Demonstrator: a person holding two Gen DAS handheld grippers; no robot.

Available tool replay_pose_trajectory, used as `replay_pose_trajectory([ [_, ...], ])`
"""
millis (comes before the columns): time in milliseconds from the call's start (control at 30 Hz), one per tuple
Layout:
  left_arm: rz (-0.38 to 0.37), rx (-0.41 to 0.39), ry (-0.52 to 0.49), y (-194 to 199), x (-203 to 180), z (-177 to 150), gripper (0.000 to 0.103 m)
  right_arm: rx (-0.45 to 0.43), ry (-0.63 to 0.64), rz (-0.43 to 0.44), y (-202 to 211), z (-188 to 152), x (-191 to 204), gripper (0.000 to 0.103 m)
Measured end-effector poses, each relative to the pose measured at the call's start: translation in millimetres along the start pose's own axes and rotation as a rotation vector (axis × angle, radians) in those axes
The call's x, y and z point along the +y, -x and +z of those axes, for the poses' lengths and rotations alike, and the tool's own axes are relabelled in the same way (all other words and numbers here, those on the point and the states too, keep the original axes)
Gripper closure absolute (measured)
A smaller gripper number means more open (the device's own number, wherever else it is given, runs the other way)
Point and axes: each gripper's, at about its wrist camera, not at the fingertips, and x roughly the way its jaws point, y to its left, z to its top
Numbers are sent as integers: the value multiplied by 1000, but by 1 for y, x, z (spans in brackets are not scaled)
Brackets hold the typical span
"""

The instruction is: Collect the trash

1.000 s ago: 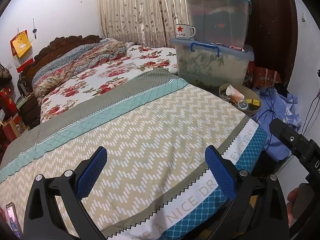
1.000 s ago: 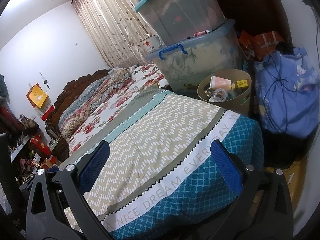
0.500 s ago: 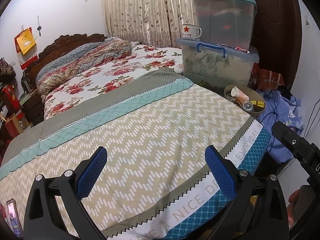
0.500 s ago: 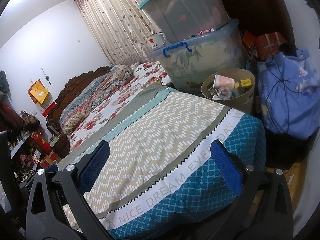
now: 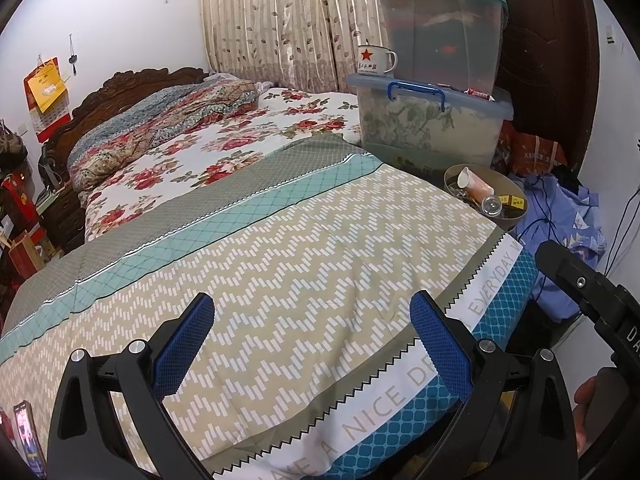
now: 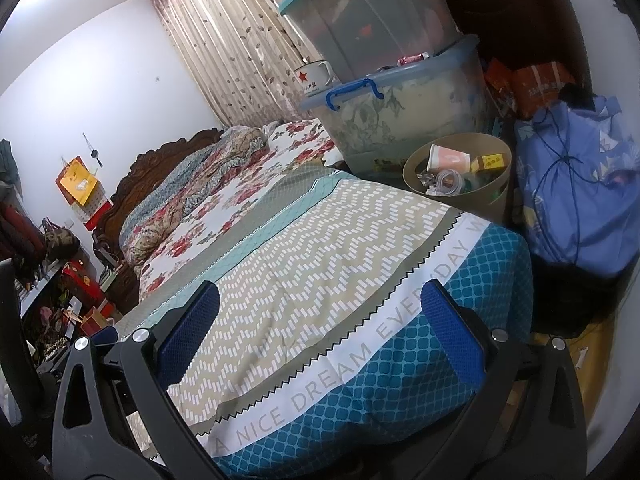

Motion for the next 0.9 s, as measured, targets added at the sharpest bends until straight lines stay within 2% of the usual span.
replay_pose_trajectory([
  [900,-25,54,14,-11,5,-3,9,11,-1,0,-3,-1,-1,3],
])
